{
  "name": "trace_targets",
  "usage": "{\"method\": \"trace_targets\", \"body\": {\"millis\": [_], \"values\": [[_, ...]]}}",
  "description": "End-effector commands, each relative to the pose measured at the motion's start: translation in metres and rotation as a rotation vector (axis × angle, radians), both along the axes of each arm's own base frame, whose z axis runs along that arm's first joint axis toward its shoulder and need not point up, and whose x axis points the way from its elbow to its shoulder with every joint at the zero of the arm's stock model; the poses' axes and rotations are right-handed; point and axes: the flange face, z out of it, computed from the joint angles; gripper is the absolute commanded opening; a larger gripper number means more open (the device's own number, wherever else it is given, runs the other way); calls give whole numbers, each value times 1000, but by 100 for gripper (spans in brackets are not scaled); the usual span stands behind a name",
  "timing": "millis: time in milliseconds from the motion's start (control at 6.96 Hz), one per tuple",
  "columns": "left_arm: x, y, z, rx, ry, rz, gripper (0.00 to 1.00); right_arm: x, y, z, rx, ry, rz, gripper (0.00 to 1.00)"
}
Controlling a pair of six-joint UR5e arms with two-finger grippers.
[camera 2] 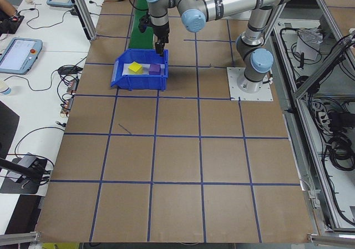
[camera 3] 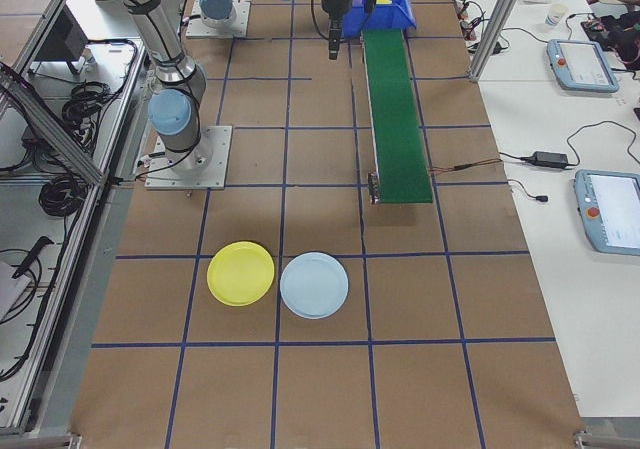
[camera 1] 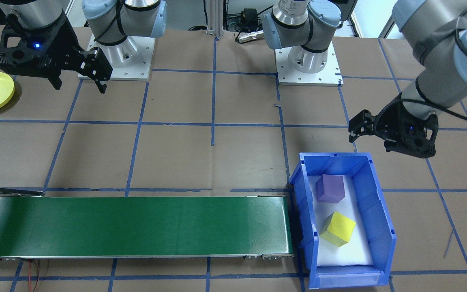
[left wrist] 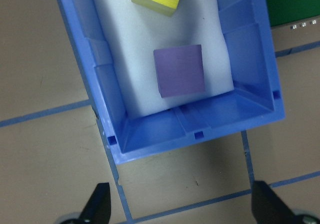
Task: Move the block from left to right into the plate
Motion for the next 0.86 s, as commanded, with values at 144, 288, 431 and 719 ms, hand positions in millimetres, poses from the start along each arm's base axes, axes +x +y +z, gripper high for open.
{"method": "trace_targets", "body": {"millis": [144, 288, 431, 719], "values": [[-23, -29, -38, -26, 54, 66, 100, 0, 0, -1, 2, 0, 2, 100], [-28, -38, -59, 2, 52, 105, 100, 0, 0, -1, 2, 0, 2, 100], [-26, -47, -73, -14, 46, 105, 100, 0, 0, -1, 2, 0, 2, 100], [-27, -34, -109, 12, 41, 109, 99, 0, 0, -1, 2, 0, 2, 100]]}}
